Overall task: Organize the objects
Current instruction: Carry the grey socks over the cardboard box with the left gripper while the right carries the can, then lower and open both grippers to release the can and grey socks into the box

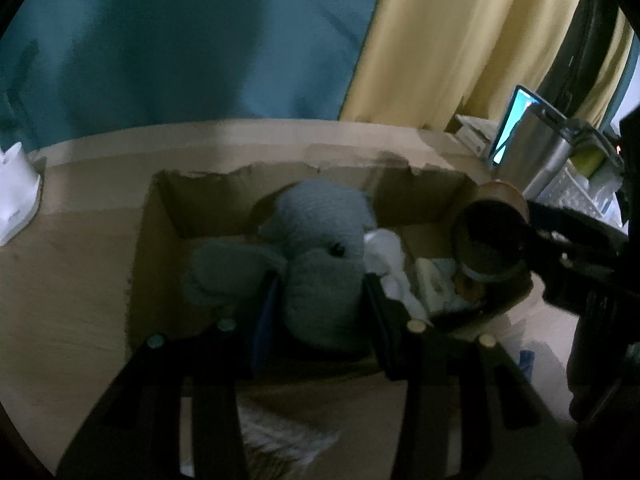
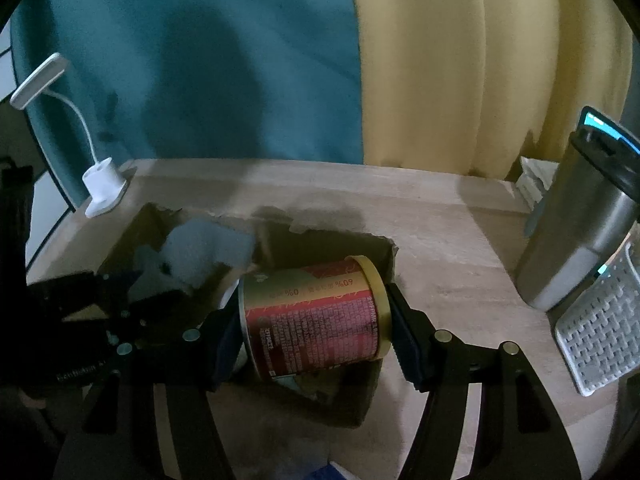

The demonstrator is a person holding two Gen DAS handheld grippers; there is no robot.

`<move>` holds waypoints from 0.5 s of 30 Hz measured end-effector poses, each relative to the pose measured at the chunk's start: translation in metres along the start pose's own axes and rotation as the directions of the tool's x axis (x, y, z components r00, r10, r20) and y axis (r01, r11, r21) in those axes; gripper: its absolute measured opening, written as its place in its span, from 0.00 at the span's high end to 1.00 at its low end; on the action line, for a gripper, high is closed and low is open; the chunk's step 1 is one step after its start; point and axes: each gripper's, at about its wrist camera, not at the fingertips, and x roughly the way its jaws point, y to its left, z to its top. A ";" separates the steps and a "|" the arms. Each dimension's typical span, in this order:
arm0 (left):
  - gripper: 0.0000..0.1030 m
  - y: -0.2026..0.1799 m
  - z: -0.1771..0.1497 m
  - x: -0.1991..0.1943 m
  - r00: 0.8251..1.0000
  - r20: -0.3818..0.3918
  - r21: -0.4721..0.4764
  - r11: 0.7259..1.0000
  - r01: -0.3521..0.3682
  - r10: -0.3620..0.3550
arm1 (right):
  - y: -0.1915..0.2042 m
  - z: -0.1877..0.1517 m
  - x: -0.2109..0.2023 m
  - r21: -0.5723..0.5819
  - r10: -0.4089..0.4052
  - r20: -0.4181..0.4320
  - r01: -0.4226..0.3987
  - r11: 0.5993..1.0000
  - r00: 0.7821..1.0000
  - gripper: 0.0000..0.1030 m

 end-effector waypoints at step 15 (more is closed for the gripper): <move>0.49 0.002 -0.001 0.008 0.999 -0.022 0.000 1.000 0.025 -0.025 | -0.003 0.017 0.021 0.051 -0.056 0.002 0.056 0.997 0.998 0.34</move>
